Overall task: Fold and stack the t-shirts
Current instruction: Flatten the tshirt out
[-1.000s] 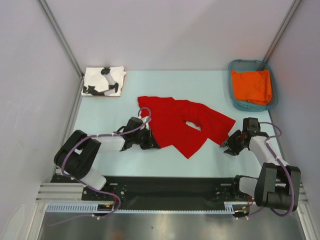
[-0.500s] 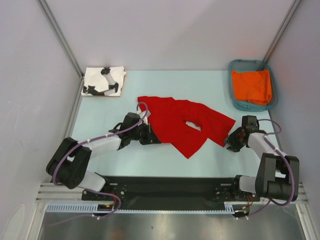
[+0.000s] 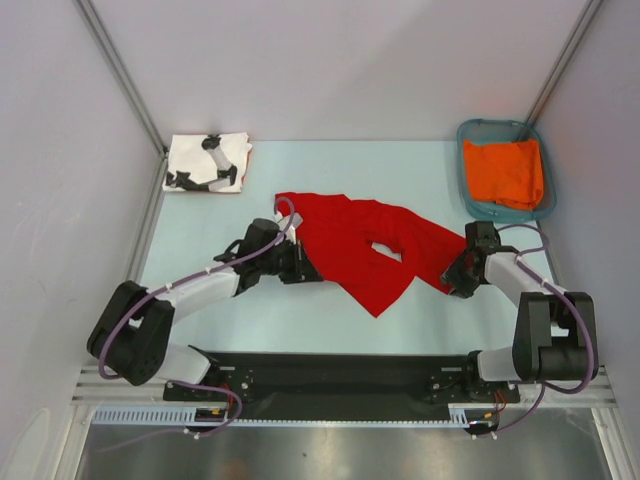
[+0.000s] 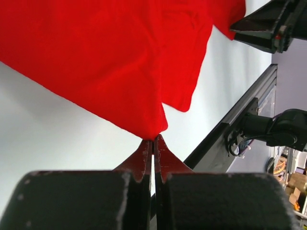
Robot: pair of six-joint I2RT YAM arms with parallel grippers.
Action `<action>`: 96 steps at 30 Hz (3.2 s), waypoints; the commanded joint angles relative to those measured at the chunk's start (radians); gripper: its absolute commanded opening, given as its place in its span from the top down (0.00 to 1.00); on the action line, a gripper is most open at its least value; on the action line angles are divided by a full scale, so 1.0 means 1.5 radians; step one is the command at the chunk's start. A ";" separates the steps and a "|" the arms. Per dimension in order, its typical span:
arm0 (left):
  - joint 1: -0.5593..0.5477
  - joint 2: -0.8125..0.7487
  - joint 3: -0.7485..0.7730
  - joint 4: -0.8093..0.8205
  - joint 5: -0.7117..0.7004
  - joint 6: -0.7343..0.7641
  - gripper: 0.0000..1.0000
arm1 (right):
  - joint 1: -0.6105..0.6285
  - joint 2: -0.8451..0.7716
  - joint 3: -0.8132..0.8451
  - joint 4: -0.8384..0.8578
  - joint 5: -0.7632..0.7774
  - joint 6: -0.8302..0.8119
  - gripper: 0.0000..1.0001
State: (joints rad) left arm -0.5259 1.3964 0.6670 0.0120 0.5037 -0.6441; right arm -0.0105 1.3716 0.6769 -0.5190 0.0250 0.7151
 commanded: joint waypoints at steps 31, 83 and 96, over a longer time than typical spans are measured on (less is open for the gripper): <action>0.077 -0.181 0.795 -0.211 -0.060 0.323 1.00 | 0.111 -0.257 0.624 -0.229 0.000 -0.132 1.00; 0.182 0.691 0.965 0.277 0.050 0.024 1.00 | -0.127 0.268 0.454 0.197 -0.028 -0.286 1.00; 0.176 0.496 0.908 0.159 0.064 0.090 0.99 | -0.135 0.255 0.502 0.144 -0.082 -0.264 1.00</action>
State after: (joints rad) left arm -0.2760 2.2761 2.0090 0.2718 0.5716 -0.5552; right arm -0.2184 1.8080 1.3842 -0.2855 -0.0647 0.3061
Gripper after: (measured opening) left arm 0.010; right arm 0.020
